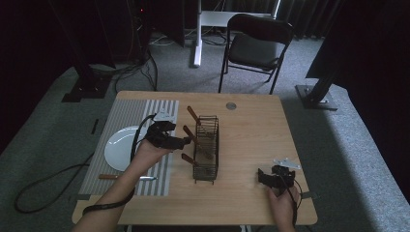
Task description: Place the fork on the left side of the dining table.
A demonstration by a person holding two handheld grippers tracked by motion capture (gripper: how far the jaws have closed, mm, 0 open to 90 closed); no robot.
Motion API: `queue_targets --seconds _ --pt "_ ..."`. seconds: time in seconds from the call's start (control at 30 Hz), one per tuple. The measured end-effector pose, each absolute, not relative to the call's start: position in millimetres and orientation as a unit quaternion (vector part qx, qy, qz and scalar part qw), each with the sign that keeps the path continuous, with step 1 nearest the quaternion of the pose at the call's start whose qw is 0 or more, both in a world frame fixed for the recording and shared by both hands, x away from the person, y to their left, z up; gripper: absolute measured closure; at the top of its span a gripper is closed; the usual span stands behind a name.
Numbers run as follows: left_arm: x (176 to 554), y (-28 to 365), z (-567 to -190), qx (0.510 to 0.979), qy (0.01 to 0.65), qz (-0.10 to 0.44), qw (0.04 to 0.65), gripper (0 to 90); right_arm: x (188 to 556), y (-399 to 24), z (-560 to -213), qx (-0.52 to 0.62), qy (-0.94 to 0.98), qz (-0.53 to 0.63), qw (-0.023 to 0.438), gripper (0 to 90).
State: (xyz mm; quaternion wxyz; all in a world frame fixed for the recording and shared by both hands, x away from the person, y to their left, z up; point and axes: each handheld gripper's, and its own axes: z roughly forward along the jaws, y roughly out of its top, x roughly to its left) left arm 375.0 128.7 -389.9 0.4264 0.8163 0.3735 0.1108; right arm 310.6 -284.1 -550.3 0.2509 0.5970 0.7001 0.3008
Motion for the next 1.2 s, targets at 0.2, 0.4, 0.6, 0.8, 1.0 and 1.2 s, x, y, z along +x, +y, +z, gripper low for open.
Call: queue_targets --seconds 0.2,0.4,0.6,0.8,1.0,1.2 --pt "381.2 121.5 -396.8 0.814 0.382 0.098 0.426 31.9 310.6 -284.0 -550.3 0.598 0.7 0.301 0.25 12.0" --pt "385.6 122.8 -401.0 0.802 0.394 0.067 0.444 52.1 310.6 -283.9 -550.3 0.598 0.7 0.301 0.25 12.0" --pt "387.1 120.8 -403.1 0.799 0.391 0.043 0.455 66.7 310.6 -283.9 -550.3 0.598 0.7 0.301 0.25 12.0" --pt "385.9 118.9 -405.4 0.794 0.388 0.056 0.465 72.6 310.6 -284.0 -550.3 0.598 0.7 0.301 0.25 12.0" --pt "382.5 118.4 -407.5 0.79 0.383 0.044 0.477 76.1 310.6 -284.0 -550.3 0.598 0.7 0.301 0.25 12.0" --pt "379.9 121.6 -407.7 0.783 0.39 0.045 0.482 76.7 310.5 -284.0 -550.3 0.598 0.7 0.301 0.25 12.0"
